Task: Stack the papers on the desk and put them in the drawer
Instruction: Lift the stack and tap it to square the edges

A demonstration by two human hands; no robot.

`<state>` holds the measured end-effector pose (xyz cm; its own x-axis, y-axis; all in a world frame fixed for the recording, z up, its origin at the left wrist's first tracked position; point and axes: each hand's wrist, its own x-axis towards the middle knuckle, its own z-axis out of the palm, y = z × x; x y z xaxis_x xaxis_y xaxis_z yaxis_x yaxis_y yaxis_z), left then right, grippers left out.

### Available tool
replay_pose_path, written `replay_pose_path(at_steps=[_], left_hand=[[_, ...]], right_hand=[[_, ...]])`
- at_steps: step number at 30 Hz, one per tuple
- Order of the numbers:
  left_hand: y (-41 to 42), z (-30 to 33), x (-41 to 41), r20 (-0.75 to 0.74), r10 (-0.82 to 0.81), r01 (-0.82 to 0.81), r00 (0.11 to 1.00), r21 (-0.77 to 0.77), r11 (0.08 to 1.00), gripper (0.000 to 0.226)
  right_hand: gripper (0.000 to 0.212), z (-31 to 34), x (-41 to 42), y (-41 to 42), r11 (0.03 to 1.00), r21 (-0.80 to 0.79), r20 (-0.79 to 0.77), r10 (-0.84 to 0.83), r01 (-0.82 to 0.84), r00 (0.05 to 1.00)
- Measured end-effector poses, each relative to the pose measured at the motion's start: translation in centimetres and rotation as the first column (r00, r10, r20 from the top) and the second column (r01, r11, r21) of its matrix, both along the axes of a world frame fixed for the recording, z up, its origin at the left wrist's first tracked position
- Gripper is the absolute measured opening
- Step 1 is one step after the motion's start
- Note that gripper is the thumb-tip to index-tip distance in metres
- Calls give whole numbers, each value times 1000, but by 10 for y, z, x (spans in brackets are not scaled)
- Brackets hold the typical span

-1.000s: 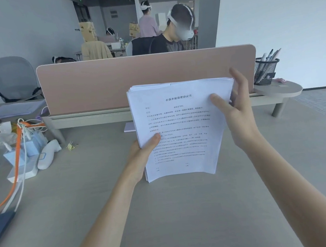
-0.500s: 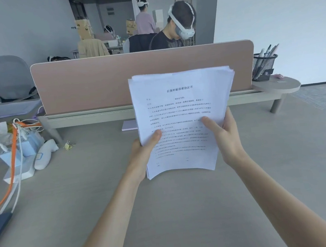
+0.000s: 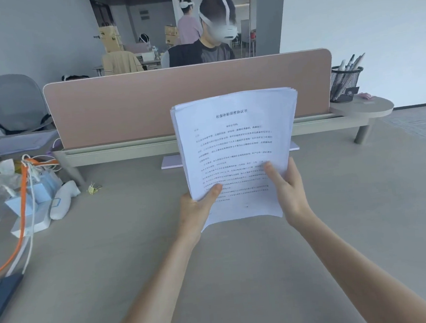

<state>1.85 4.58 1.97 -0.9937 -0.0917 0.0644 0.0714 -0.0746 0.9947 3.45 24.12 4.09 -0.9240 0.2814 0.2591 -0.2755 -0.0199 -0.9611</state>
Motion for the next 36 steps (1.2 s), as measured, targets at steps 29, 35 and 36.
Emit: replay_pose_path(at_steps=[29,35,36], left_hand=[[16,18,42,315,-208,228,926,-29,973,26],[30,18,92,317,-181,197,931,-17,980,25],[32,17,102,318,-183,198,930,-15,980,26]], right_hand=[[26,-10,37,46,985,160,393,-123,64,911],[30,-9,88,56,992,77,392,-125,103,911],[30,-11,98,58,992,59,398,-126,111,909]])
